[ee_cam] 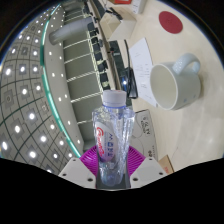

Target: Pour water

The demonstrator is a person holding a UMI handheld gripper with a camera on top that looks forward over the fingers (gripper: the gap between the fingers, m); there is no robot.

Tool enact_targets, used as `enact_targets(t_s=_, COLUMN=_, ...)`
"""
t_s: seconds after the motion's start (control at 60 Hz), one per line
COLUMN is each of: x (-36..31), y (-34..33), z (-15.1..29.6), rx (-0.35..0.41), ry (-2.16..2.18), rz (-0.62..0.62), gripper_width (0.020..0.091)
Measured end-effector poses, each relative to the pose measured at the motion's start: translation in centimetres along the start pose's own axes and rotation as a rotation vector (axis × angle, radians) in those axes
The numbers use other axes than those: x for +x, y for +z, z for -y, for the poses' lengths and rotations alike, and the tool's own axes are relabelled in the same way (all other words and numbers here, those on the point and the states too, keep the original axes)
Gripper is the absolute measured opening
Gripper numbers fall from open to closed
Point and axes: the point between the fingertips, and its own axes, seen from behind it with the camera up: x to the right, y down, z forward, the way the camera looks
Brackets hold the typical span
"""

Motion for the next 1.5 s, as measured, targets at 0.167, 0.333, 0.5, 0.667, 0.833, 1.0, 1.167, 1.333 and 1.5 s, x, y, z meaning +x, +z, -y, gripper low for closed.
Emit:
enact_targets(t_s=0.167, x=-5.0, y=-2.0, z=1.8, rx=0.001, ry=-0.418, rz=-0.044, gripper_width=0.0337)
enact_targets(t_s=0.333, x=-11.7, y=-4.9, z=7.1, rx=0.068, ry=-0.879, rz=-0.088, gripper_width=0.0338)
enact_targets(t_s=0.5, x=-15.1, y=-8.2, z=13.6, rx=0.151, ry=-1.251, rz=-0.178, gripper_width=0.0337)
enact_targets(t_s=0.667, x=-12.4, y=-10.2, z=22.0, rx=0.227, ry=-1.590, rz=-0.359, gripper_width=0.0337)
enact_targets(t_s=0.833, x=-5.4, y=-10.9, z=27.0, rx=0.189, ry=-1.736, rz=-0.502, gripper_width=0.0337)
enact_targets(t_s=1.0, x=1.0, y=-11.0, z=29.4, rx=0.127, ry=-1.709, rz=-0.570, gripper_width=0.0337)
enact_targets(t_s=1.167, x=5.1, y=-11.2, z=30.3, rx=0.091, ry=-1.707, rz=-0.599, gripper_width=0.0347)
enact_targets(t_s=1.333, x=5.0, y=-11.1, z=30.2, rx=0.131, ry=-1.722, rz=-0.574, gripper_width=0.0436)
enact_targets(t_s=1.5, x=6.1, y=-11.6, z=29.8, rx=0.064, ry=-1.651, rz=-0.628, gripper_width=0.0829)
